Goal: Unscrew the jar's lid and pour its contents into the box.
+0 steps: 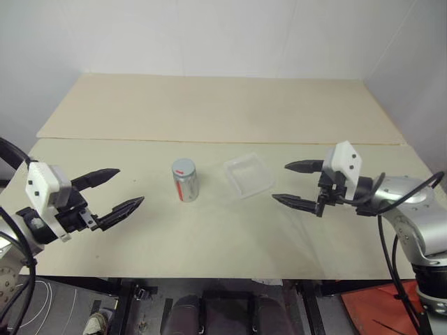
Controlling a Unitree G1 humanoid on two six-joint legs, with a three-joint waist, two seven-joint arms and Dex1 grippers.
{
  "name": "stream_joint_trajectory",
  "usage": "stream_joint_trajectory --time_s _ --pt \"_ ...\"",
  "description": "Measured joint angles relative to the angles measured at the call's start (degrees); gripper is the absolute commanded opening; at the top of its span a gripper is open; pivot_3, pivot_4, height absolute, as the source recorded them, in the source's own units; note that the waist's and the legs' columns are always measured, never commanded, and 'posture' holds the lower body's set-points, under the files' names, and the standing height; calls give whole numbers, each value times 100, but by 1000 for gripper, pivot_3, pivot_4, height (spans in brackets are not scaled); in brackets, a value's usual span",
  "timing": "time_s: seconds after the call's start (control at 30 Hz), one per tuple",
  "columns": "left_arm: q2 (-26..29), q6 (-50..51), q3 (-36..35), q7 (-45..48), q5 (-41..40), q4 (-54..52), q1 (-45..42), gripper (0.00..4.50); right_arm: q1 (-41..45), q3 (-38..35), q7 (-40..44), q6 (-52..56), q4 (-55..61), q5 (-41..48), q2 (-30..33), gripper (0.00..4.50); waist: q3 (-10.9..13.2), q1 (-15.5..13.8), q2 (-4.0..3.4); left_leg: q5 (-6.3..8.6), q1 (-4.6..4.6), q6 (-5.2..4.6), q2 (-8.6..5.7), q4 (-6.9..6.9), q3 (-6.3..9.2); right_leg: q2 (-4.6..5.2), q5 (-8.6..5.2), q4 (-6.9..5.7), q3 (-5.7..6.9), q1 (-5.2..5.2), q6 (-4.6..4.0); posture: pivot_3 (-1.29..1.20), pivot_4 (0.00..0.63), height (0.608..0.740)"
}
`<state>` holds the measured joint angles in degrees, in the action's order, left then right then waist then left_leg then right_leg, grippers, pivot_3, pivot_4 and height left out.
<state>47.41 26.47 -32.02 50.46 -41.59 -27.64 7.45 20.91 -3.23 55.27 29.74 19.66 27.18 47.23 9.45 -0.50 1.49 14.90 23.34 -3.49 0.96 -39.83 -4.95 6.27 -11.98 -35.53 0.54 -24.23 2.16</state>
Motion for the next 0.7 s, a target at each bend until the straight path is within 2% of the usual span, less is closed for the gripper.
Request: stream_joint_trajectory --time_s 0.37,0.7 --pt "-596 -123 535 -343 208 -273 53 4469 201 -39 239 3 -6 14 240 4500 0 3 0 0 0 0 0 -1 1 1 1 1 -1 2 -1 0 150 740" --pt "-1717 -50 2057 -1854 1251 -276 -486 4469 90 -153 133 53 152 37 301 4500 -1 -8 2 0 1 -2 -3 -2 4 2 2 -1 -1 4 -1 0 150 740"
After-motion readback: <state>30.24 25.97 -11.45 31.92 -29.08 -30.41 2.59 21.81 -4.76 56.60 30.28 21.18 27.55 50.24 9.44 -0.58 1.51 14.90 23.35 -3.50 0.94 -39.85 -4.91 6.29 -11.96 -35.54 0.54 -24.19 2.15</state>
